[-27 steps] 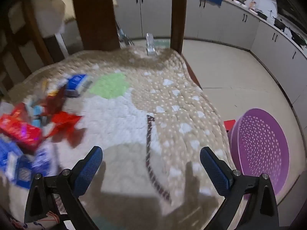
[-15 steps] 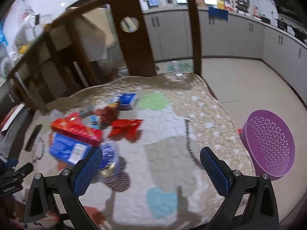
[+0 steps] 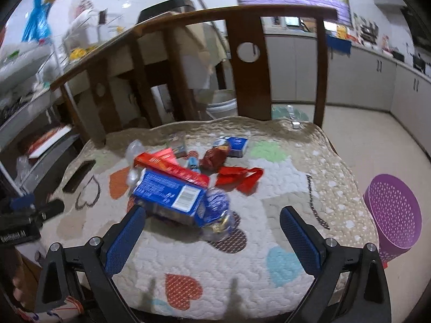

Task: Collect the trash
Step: 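Move both grippers toward the trash pile on the quilted table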

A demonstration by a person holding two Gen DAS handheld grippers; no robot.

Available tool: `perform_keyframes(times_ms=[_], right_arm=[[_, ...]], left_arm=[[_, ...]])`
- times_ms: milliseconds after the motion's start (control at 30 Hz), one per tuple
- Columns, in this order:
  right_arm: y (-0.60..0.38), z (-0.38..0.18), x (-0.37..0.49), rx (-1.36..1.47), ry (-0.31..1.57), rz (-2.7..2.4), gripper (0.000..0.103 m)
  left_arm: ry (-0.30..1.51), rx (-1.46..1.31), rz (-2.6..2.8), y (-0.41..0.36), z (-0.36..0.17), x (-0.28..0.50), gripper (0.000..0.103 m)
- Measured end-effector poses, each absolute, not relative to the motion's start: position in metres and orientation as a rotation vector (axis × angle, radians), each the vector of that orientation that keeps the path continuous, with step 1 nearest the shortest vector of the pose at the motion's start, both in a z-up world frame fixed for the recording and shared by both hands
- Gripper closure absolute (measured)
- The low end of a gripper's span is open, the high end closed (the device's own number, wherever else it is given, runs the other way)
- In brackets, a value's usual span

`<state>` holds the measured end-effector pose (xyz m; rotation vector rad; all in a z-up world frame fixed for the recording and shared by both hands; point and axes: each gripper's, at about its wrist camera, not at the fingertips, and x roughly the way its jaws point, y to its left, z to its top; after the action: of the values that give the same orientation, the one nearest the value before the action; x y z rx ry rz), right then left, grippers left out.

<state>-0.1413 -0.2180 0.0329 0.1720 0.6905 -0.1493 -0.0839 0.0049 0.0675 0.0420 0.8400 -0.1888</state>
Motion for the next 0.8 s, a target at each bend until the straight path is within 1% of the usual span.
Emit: perform_keyframes(times_ms=[67, 200, 367, 800], right_arm=[[-0.208, 0.032, -0.142, 0.138, 0.697, -0.147, 0.005], [-0.193, 0.031, -0.141, 0.111, 0.707, -0.113, 0.005], [-0.181, 0.032, -0.139, 0.072, 0.717, -0.098, 0.005], [-0.186, 0.024, -0.135, 0.090, 0.742, -0.090, 0.005]], left_arm=[[0.839, 0.045, -0.178, 0.009, 0.067, -0.086, 0.000], [0.823, 0.049, -0.156, 0.018, 0.065, -0.089, 0.000], [0.844, 0.032, -0.139, 0.029, 0.062, -0.085, 0.000], [0.924, 0.032, -0.127, 0.032, 0.046, -0.073, 0.000]])
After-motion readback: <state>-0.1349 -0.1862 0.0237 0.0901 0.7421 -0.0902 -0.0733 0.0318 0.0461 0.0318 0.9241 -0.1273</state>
